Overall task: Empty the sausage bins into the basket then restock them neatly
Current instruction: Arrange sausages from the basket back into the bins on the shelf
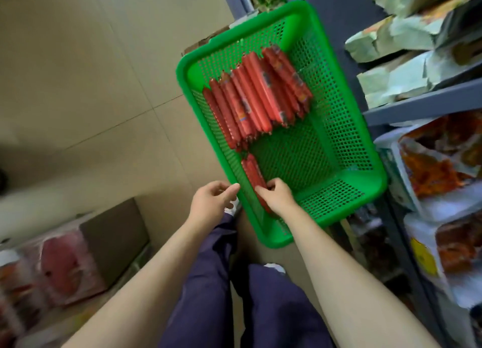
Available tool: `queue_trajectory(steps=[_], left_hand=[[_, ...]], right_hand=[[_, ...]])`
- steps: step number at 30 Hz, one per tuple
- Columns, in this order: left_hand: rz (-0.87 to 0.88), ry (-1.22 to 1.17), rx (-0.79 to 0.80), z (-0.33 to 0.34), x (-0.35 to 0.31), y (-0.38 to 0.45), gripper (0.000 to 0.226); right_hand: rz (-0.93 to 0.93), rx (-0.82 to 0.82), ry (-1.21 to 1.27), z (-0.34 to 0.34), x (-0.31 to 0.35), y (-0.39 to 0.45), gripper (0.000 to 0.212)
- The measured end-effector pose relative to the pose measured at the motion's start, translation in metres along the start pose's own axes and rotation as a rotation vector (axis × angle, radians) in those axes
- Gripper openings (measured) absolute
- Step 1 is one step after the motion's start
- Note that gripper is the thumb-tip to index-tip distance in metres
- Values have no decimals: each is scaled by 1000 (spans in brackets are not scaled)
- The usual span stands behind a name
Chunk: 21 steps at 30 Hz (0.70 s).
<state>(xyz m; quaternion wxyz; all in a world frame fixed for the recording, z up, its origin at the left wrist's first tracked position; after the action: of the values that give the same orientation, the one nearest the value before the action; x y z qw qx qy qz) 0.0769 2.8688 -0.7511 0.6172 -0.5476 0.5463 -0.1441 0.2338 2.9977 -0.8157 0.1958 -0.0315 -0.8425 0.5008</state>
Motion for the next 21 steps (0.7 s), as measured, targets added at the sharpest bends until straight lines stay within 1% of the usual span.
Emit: queue_trajectory(steps=[3, 7, 9, 11, 13, 15, 17, 19, 21], left_hand=[[12, 4, -8, 1, -2, 2, 25], [28, 16, -22, 0, -1, 3, 25], [30, 33, -24, 0, -2, 2, 25], [25, 46, -27, -1, -2, 2, 27], [0, 100, -16, -1, -2, 0, 36], [-30, 199, 11, 1, -4, -4, 48], [-42, 230, 34, 6, -12, -16, 53], [-19, 139, 81, 14, -33, -37, 47], [53, -20, 168, 26, -72, -67, 31]], right_hand=[[-11, 42, -22, 10, 3, 2, 39], [-14, 58, -37, 14, 1, 3, 43], [-17, 77, -6, 15, 1, 1, 38], [-24, 85, 20, 13, 2, -2, 29], [-30, 65, 54, 6, 3, -5, 23], [-20, 59, 149, -4, 4, -13, 19], [-27, 88, 271, -16, 11, -31, 13], [-74, 151, 423, -33, 29, -64, 9], [-151, 220, 554, -56, 55, -107, 8]])
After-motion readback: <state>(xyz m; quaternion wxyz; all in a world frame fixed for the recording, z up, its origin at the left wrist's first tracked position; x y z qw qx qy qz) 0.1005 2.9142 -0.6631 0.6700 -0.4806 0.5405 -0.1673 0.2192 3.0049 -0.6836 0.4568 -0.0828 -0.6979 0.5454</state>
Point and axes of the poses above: each hand's wrist, its own y-axis towards the middle knuckle, its own z-axis out of the palm, x = y × z, the point moved 10 cm from there along y, towards the middle knuckle
